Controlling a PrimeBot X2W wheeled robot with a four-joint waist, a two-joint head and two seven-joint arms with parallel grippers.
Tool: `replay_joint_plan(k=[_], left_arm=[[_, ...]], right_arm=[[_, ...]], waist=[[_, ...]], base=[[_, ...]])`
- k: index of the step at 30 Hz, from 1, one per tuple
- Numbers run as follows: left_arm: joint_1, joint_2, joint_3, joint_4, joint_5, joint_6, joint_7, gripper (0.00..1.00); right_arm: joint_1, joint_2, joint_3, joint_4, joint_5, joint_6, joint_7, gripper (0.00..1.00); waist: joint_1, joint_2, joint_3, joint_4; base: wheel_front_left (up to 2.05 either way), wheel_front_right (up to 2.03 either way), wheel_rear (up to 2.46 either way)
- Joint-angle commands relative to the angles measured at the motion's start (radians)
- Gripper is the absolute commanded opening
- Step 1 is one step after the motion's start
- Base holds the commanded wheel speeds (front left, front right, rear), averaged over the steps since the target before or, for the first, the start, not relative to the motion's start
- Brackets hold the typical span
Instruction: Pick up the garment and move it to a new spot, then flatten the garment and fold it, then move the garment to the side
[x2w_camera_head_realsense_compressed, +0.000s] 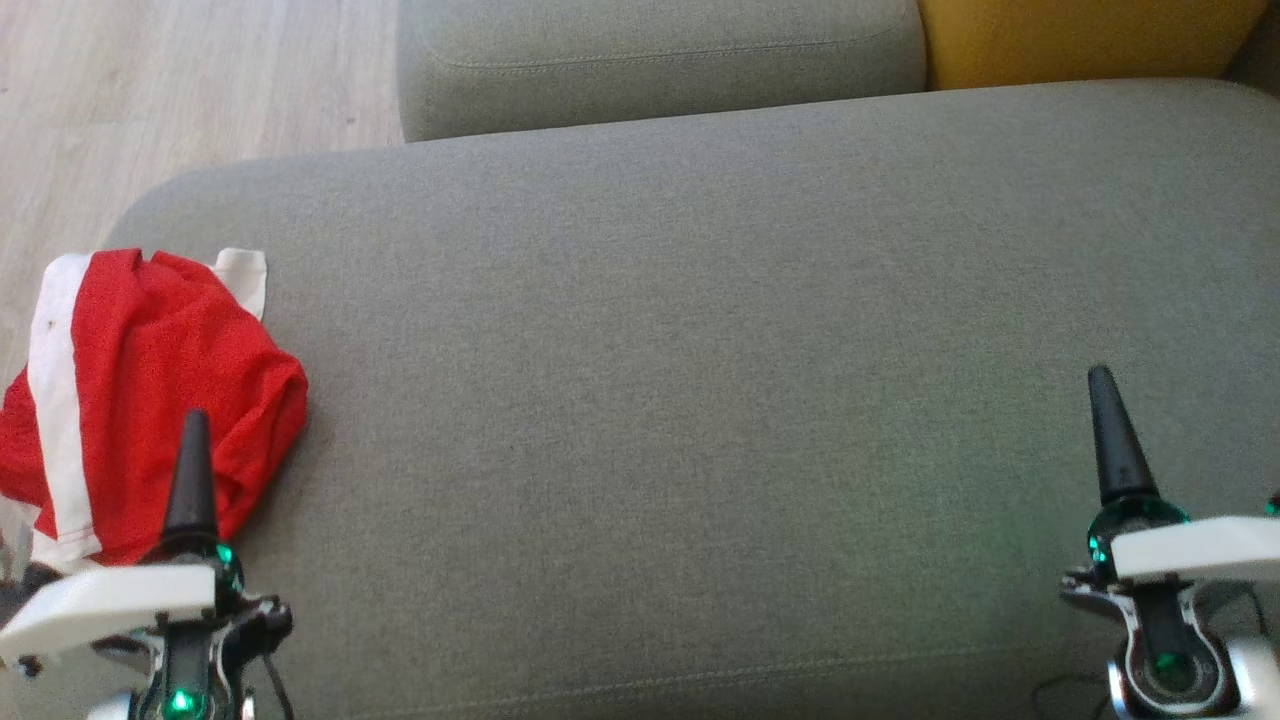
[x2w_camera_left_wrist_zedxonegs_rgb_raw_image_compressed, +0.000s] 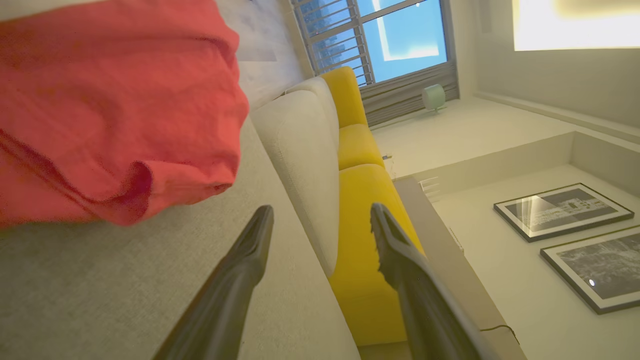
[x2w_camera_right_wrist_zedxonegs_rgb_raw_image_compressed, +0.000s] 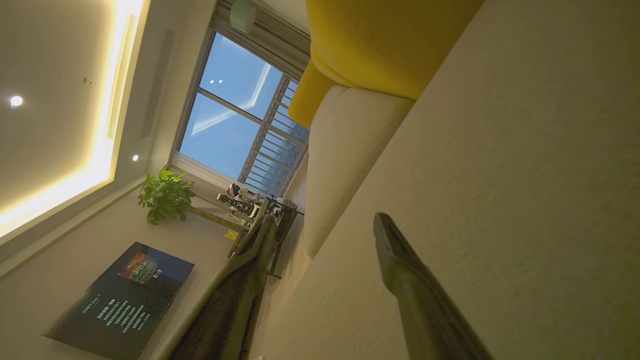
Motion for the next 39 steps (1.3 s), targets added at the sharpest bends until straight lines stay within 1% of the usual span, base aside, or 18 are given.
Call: replay_joint_plan(k=[1, 5, 6, 7, 12, 16, 18, 20, 22, 26, 30, 34, 39], left_arm=[[-0.062, 0.012, 0.011, -0.064, 0.044, 0.014, -0.015, 1.0], [-0.065, 0.013, -0.009, -0.116, 0.123, 0.045, -0.027, 1.0], [-0.065, 0.013, -0.009, -0.116, 0.123, 0.045, -0.027, 1.0], [-0.066, 0.013, -0.015, -0.128, 0.146, 0.05, -0.03, 1.0], [-0.063, 0.013, -0.057, -0.173, 0.254, 0.073, -0.044, 1.0], [-0.056, 0.014, -0.093, -0.193, 0.339, 0.081, -0.056, 1.0], [-0.053, 0.014, -0.107, -0.2, 0.381, 0.088, -0.062, 1.0], [-0.049, 0.021, -0.126, -0.2, 0.425, 0.095, -0.068, 1.0], [-0.049, 0.038, -0.147, -0.204, 0.477, 0.113, -0.074, 1.0], [-0.054, 0.088, -0.207, -0.211, 0.58, 0.18, -0.086, 1.0], [-0.064, 0.147, -0.29, -0.209, 0.666, 0.279, -0.098, 1.0], [-0.078, 0.206, -0.384, -0.183, 0.729, 0.359, -0.11, 1.0], [-0.105, 0.259, -0.478, -0.153, 0.777, 0.447, -0.125, 1.0]], right_arm=[[-0.063, -0.009, 0.007, -0.065, -0.054, 0.0, -0.014, 1.0], [-0.071, -0.01, 0.026, -0.109, -0.143, 0.0, -0.025, 1.0], [-0.071, -0.01, 0.026, -0.109, -0.143, 0.0, -0.025, 1.0], [-0.073, -0.01, 0.029, -0.117, -0.162, 0.0, -0.028, 1.0], [-0.073, -0.01, 0.061, -0.143, -0.267, 0.0, -0.043, 1.0], [-0.076, -0.01, 0.091, -0.158, -0.375, 0.0, -0.055, 1.0], [-0.075, -0.01, 0.098, -0.16, -0.411, 0.0, -0.061, 1.0], [-0.074, -0.011, 0.111, -0.162, -0.452, 0.0, -0.067, 1.0], [-0.073, -0.011, 0.108, -0.163, -0.487, 0.0, -0.073, 1.0], [-0.082, -0.011, 0.117, -0.197, -0.559, 0.0, -0.084, 1.0], [-0.079, -0.011, 0.146, -0.215, -0.646, 0.0, -0.096, 1.0], [-0.077, -0.011, 0.156, -0.229, -0.722, 0.0, -0.108, 1.0], [-0.073, -0.012, 0.161, -0.238, -0.789, 0.0, -0.123, 1.0]], waist=[[0.0, 0.0, 0.0, 0.0], [0.0, 0.0, 0.001, 0.001], [0.0, 0.0, 0.001, 0.001], [0.0, 0.0, 0.001, 0.001], [0.0, 0.0, 0.001, 0.001], [0.0, 0.0, 0.003, 0.0], [0.0, 0.0, 0.003, -0.001], [0.0, 0.0, 0.003, 0.0], [0.0, 0.0, 0.003, -0.001], [0.0, 0.0, 0.004, -0.004], [0.0, 0.0, 0.005, -0.006], [0.0, 0.0, 0.006, -0.008], [0.0, 0.0, 0.006, -0.009]], base=[[0.0, 0.0, 0.0], [0.0, 0.0, 0.0], [0.0, 0.0, 0.0], [0.0, 0.0, 0.0], [0.0, 0.0, 0.0], [0.0, 0.0, 0.0], [0.0, 0.0, 0.0], [0.0, 0.0, 0.0], [0.0, 0.0, 0.0], [0.0, 0.0, 0.0], [0.0, 0.0, 0.0], [0.0, 0.0, 0.0], [0.0, 0.0, 0.0]])
